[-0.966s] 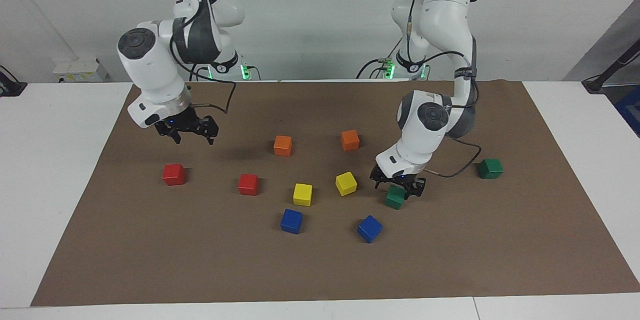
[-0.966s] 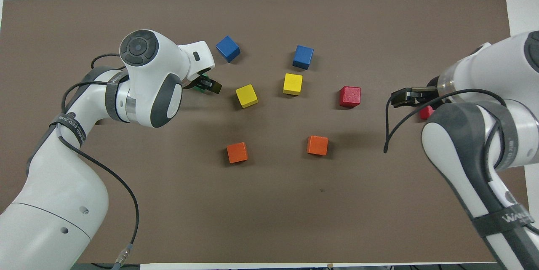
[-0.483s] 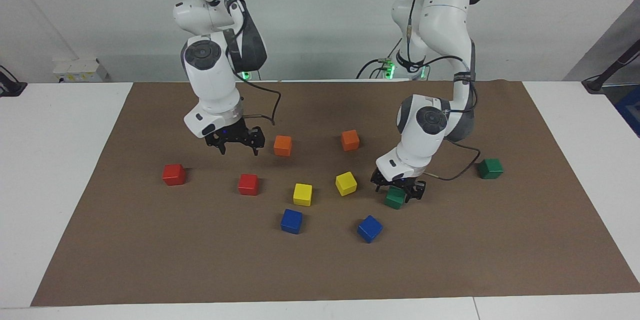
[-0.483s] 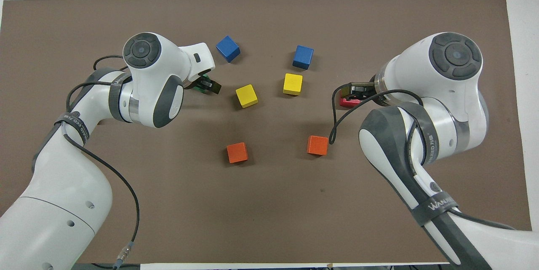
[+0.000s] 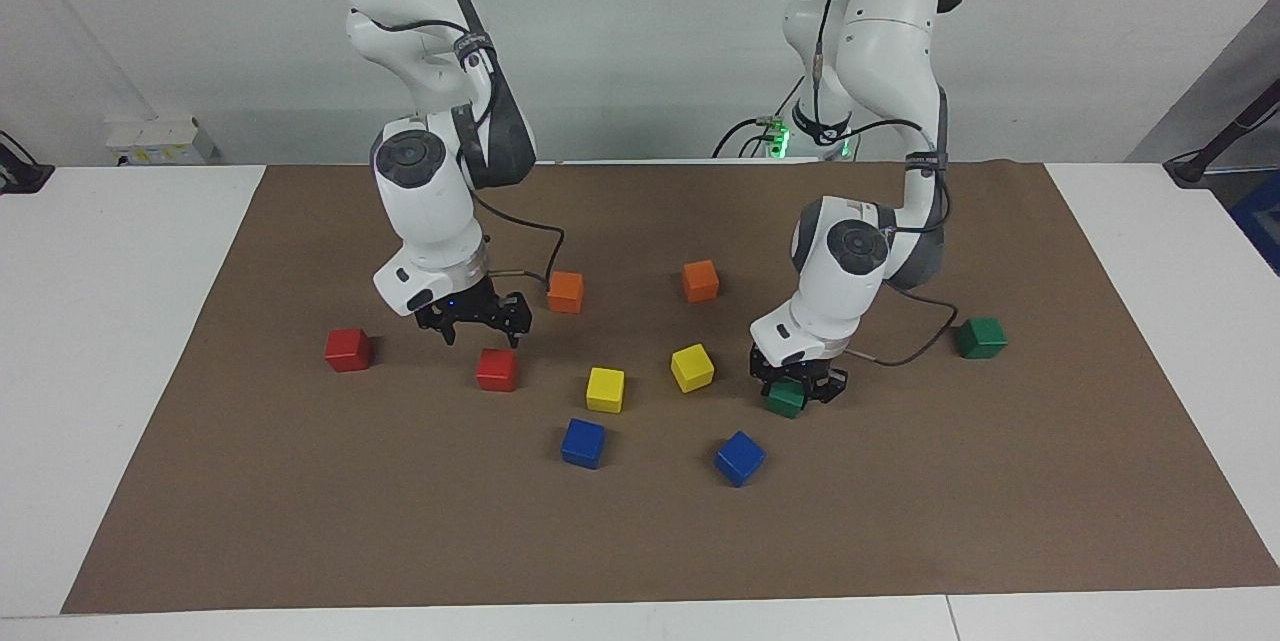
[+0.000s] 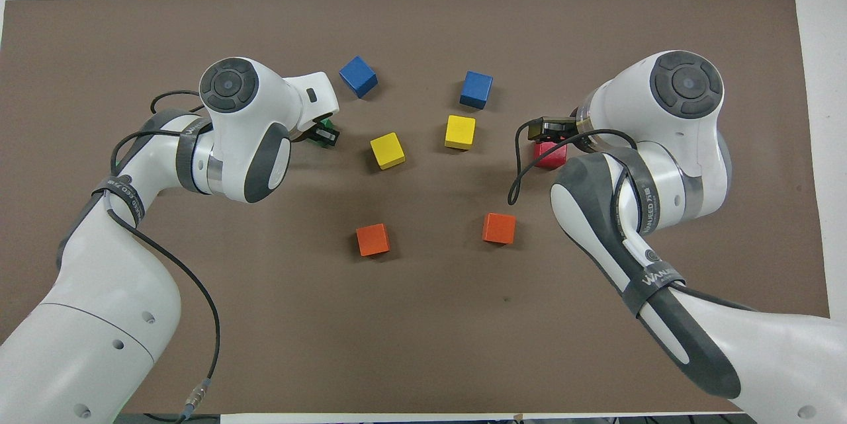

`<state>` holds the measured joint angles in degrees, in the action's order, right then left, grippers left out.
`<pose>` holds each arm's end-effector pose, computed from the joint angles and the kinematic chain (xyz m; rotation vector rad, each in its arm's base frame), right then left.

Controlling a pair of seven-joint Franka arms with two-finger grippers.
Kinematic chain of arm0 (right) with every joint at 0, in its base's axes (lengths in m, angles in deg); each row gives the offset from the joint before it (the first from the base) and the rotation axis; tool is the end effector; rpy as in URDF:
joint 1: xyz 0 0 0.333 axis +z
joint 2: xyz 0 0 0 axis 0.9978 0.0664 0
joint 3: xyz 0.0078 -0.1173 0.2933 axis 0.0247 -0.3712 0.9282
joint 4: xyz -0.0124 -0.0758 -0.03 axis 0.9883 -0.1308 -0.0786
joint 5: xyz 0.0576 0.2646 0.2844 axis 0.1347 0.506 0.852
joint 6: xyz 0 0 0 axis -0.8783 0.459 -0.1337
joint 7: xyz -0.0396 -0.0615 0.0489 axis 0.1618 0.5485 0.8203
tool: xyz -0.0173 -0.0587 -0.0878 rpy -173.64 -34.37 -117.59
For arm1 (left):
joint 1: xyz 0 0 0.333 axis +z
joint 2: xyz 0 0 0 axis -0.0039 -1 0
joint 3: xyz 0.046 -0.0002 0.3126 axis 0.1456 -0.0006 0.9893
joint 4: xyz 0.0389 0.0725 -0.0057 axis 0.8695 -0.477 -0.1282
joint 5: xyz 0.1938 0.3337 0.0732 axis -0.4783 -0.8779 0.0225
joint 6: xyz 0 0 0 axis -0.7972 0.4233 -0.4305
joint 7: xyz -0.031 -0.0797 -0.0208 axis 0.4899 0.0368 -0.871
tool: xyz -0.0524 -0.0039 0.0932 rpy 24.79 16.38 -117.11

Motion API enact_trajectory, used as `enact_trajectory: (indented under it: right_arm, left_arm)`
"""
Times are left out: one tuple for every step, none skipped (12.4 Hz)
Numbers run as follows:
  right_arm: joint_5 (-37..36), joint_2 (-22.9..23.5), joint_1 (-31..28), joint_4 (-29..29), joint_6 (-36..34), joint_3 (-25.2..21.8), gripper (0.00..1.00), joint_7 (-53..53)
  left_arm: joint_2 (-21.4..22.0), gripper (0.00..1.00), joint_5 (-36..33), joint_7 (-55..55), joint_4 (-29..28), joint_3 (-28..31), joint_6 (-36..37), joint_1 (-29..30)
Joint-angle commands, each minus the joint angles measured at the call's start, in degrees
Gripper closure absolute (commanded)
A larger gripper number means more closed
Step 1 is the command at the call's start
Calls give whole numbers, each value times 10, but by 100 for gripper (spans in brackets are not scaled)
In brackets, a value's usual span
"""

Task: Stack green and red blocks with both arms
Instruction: 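Grasp the farther red cube with the right gripper while the left gripper grasps green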

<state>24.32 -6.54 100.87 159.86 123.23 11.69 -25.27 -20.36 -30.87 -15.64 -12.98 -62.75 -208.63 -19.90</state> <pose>0.6073 0.1542 0.3790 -3.1017 0.1966 -0.1027 0.6285 -0.2423 0.2960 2.9932 -0.7757 0.1621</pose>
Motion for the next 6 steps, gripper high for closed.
enact_trajectory:
  right_arm:
    - [6,14,6,-2,18,4,0,-26]
    - [6,17,6,3,25,4,0,-27]
    - [7,18,6,10,36,4,0,-27]
    - [6,19,6,22,52,4,0,-27]
    - [6,20,5,38,72,4,0,-26]
    - [6,19,3,51,84,4,0,-24]
  left_arm:
    - [4,100,-16,-3,-9,8,-7,-4]
    - [4,100,-15,-2,-6,8,0,-5]
    - [5,100,-10,5,3,8,19,-4]
    - [10,100,-3,22,26,8,46,1]
    - [28,100,-2,42,33,11,73,13]
    - [62,100,-1,41,27,9,102,36]
